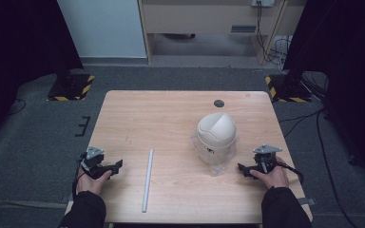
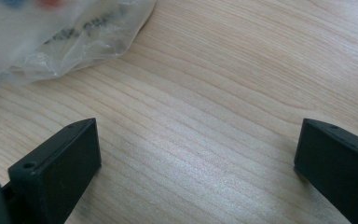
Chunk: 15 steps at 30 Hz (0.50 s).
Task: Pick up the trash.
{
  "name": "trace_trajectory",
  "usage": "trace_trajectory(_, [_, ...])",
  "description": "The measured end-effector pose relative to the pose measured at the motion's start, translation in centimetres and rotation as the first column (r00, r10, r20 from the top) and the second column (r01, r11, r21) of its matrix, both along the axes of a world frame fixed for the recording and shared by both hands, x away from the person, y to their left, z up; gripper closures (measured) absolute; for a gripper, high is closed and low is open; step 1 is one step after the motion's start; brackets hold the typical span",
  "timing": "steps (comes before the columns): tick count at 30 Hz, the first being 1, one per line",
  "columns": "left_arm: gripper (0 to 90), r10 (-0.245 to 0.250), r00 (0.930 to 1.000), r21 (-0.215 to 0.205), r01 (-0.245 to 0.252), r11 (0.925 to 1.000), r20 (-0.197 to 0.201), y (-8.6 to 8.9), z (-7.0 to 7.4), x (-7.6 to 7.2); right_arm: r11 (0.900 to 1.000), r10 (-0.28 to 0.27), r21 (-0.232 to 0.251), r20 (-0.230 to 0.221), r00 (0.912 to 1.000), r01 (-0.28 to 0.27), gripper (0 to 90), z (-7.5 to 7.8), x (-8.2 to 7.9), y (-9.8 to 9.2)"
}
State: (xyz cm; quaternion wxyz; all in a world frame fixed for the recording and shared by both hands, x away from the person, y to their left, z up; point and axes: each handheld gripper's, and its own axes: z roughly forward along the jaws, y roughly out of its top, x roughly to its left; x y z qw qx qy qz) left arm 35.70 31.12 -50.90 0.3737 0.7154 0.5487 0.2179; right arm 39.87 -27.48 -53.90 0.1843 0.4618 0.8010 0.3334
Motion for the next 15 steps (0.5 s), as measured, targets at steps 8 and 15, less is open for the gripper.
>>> trace_trajectory(8, [13.3,-0.008,0.9958,-0.058,0.014,0.9982,0.091,-0.3,2.0,-0.7,1.000,0.003,-0.002,-0.001,1.0000,-0.003,0.7,0.0,0.0,-0.1])
trace_trajectory(15, [13.7,-0.009,0.9905,-0.077,0.020,0.9968,0.137,-0.1,3.3,-1.0,1.000,0.013,-0.001,-0.001,0.9999,-0.013,0.7,0.0,0.0,-0.2])
